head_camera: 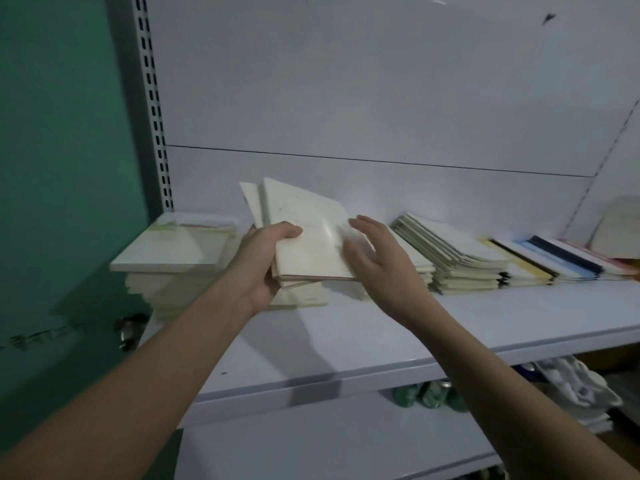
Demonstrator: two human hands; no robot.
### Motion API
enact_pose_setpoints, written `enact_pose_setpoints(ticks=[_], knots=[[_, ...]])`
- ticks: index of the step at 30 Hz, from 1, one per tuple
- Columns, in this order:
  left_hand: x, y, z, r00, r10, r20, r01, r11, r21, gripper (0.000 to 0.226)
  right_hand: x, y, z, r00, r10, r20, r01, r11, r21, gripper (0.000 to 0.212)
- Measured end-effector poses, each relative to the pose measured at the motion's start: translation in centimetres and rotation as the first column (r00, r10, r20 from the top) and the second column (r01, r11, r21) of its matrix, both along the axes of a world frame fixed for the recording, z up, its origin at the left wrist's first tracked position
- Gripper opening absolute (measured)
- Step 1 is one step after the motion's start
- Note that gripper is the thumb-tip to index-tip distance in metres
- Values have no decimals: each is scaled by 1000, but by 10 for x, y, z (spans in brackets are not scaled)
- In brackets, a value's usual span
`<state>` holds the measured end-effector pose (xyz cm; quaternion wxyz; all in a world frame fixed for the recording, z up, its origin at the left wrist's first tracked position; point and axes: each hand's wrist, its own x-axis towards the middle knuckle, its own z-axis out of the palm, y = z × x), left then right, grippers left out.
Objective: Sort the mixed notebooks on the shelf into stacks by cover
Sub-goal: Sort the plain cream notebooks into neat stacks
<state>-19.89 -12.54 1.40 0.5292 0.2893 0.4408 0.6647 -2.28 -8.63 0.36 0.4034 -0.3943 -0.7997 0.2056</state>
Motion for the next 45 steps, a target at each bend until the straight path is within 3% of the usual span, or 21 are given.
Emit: enact_pose_setpoints(ticks=[2, 4, 6, 9, 11, 14, 17, 20, 22, 28, 30, 34, 36, 38, 40, 42, 43, 45], knots=[[12, 9, 5, 999, -25, -32, 25, 1000, -1, 44, 12, 22, 6, 990, -98, -98, 64, 951, -301, 49], [26, 21, 9, 996, -50, -72, 50, 999, -3, 41, 26, 43, 7, 959, -70, -276, -112, 797, -593, 40], [39, 40, 12, 993, -44, -109, 43, 999, -12, 35, 42, 60, 8, 915, -65, -399, -232, 723, -651, 23], [57, 83, 6, 983, 6, -185, -15, 999, -48, 44, 65, 95, 7, 917, -93, -388, -173, 784, -596, 22], [68, 115, 0, 972, 32, -232, -51, 996, -77, 48, 77, 121, 9, 947, -113, -301, -75, 833, -549, 21], [79, 152, -4, 938, 52, -344, -96, 989, -110, 46, 86, 164, 8, 991, -93, -95, 38, 882, -470, 19], [83, 178, -8, 857, 57, -511, -165, 972, -168, 55, 94, 202, 2, 994, -33, 101, 68, 927, -369, 32], [88, 196, -18, 768, 28, -639, -225, 947, -230, 57, 94, 230, -12, 935, 24, 353, 93, 946, -311, 37], [97, 201, -23, 761, 36, -648, -241, 943, -231, 60, 87, 242, -25, 905, 65, 420, 97, 931, -353, 30], [110, 208, -24, 768, 33, -639, -248, 936, -250, 30, 73, 264, -52, 950, 96, 298, 19, 933, -359, 53], [109, 210, -23, 782, 19, -622, -242, 931, -275, 30, 71, 261, -50, 956, 87, 281, 23, 930, -368, 60], [114, 205, -23, 845, 38, -533, -216, 937, -275, 35, 73, 261, -48, 943, 112, 313, 20, 920, -391, 65], [111, 195, -24, 869, 72, -489, -209, 950, -232, 30, 74, 256, -40, 906, 113, 408, 40, 936, -348, 65], [98, 180, -25, 815, 137, -562, -263, 953, -150, 28, 74, 242, -22, 902, -1, 431, 60, 990, -124, 63], [77, 157, -30, 721, 204, -662, -339, 938, -80, 37, 69, 213, 1, 968, -63, 241, 41, 995, 94, 52], [57, 126, -37, 628, 255, -736, -386, 923, -10, 32, 56, 174, 15, 997, 69, 13, -71, 983, 169, 37], [48, 109, -42, 596, 276, -754, -398, 917, 22, 27, 46, 154, 16, 983, 182, -31, -174, 969, 177, 31], [33, 72, -56, 552, 300, -778, -407, 911, 62, 21, 20, 120, 3, 931, 361, 56, -365, 912, 187, 26]])
